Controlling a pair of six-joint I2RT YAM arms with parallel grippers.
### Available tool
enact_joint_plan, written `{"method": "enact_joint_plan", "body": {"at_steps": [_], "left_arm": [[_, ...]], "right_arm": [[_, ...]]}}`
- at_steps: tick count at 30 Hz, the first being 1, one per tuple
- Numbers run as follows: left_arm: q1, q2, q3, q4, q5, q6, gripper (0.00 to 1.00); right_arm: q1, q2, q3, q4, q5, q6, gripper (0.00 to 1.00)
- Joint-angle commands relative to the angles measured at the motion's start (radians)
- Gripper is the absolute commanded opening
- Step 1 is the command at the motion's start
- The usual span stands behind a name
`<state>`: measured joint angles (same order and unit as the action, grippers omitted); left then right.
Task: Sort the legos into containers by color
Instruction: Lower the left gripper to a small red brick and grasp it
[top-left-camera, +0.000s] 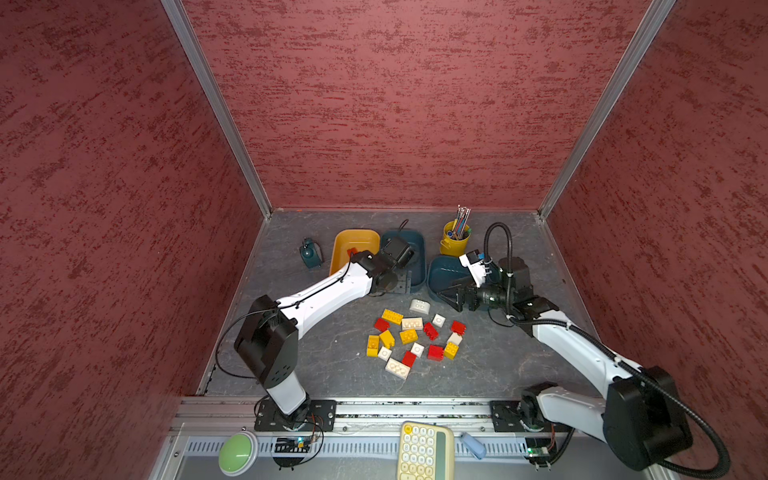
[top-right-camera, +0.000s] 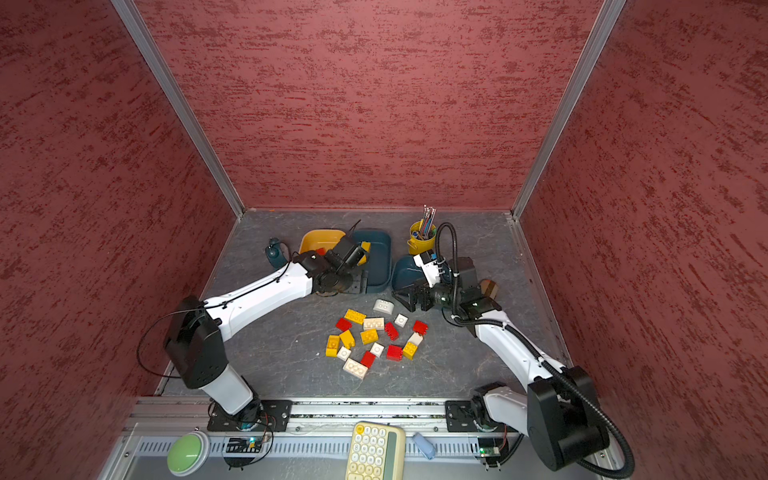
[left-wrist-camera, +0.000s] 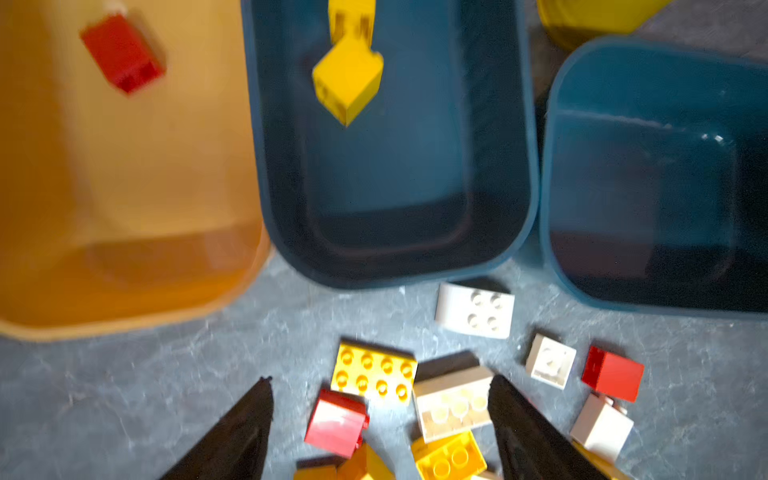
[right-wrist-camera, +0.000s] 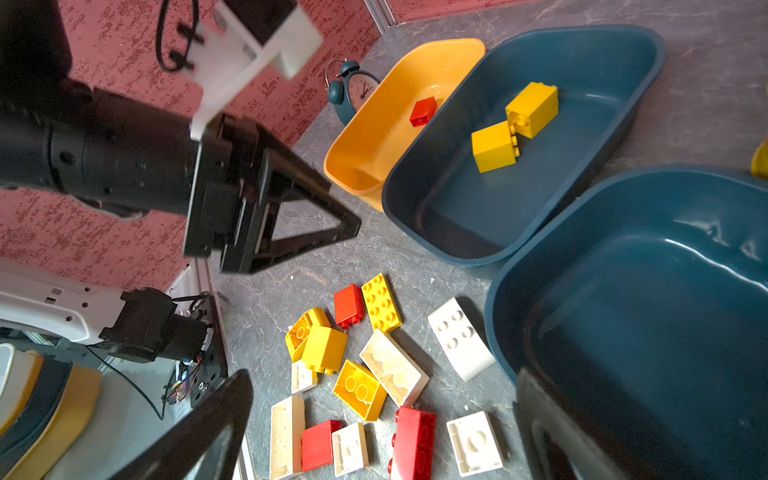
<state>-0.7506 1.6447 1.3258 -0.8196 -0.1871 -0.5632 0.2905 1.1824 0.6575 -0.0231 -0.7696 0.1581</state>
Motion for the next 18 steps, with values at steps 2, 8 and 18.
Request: {"method": "enact_joint_plan", "body": {"at_steps": [2,8,18], "left_arm": [[-0.062,-0.051,-0.103,-0.055,-0.077,-0.332,0.83],[-0.117,-0.06,-0.197,-0.063,-0.087,-0.63,0.81],[-0.129,0.007,-0.285,0.042,-0.045,-0.733,0.69]], "right_arm": [[-0.003,0.012,-0.02,0.054,-0.052,0.009,0.99],[-0.004,0.01,-0.037,0.065,-0.061,0.014,0.99],[-0.004,0.014,-0.041,0.069,-0.071,0.017,0.99]]}}
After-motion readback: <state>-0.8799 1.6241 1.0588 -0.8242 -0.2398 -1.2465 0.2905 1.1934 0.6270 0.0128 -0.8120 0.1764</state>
